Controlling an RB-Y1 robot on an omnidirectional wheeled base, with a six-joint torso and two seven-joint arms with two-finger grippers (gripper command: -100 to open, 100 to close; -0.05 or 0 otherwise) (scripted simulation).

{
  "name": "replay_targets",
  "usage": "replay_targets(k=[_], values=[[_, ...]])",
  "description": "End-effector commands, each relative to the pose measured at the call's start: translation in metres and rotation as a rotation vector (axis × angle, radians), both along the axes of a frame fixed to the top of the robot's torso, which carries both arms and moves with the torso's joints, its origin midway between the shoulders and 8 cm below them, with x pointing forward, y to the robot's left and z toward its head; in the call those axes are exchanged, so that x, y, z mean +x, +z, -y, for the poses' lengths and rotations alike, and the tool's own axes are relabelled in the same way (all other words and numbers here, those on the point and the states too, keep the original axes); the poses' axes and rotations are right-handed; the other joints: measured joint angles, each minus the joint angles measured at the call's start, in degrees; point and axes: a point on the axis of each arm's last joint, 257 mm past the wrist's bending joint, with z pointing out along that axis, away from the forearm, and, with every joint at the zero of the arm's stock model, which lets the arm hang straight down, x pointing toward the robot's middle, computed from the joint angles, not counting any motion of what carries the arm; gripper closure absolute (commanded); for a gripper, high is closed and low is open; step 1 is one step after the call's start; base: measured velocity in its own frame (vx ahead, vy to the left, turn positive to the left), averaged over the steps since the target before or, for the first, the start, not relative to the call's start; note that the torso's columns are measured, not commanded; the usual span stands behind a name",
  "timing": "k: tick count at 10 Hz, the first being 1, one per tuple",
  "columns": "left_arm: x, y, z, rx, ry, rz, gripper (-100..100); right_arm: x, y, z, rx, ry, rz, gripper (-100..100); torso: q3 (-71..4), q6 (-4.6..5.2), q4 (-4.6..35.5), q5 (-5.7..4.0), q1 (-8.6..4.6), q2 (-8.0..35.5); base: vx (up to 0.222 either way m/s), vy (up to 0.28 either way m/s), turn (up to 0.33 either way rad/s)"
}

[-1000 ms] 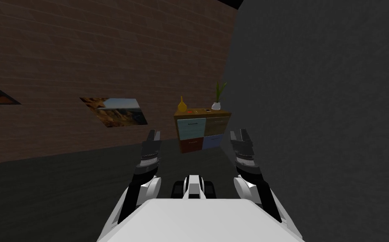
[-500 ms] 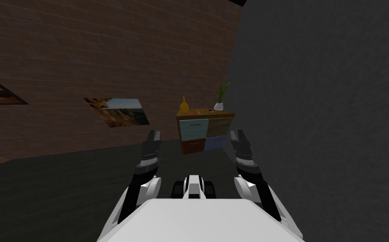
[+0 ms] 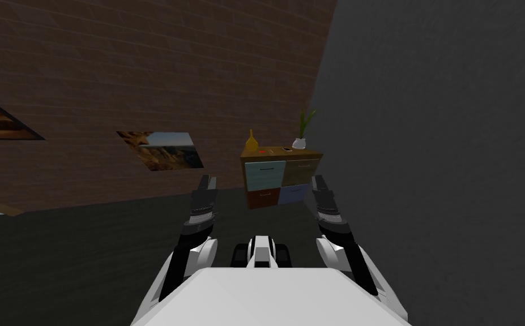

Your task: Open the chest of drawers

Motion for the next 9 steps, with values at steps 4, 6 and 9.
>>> replay_targets(k=[4,6,9], values=[[0.0,0.0,0.0,0.0,0.0,0.0,0,0.0026,-0.0044,-0.0043,-0.16,-0.115,0.016,-100,-0.1,-0.02,-0.04,0.02,0.13,-0.19,0.054,0.051,0.028],[0.0,0.0,0.0,0.0,0.0,0.0,0,0.004,-0.0072,-0.0059,-0.22,-0.155,0.022,-100,-0.04,0.0,-0.02,0.01,0.04,-0.05,0.044,0.044,0.023],[0.0,0.0,0.0,0.0,0.0,0.0,0,0.0056,-0.0105,-0.0071,-0.298,-0.214,0.03,-100,-0.03,0.0,-0.02,0.01,0.02,-0.05,0.054,0.049,0.032]])
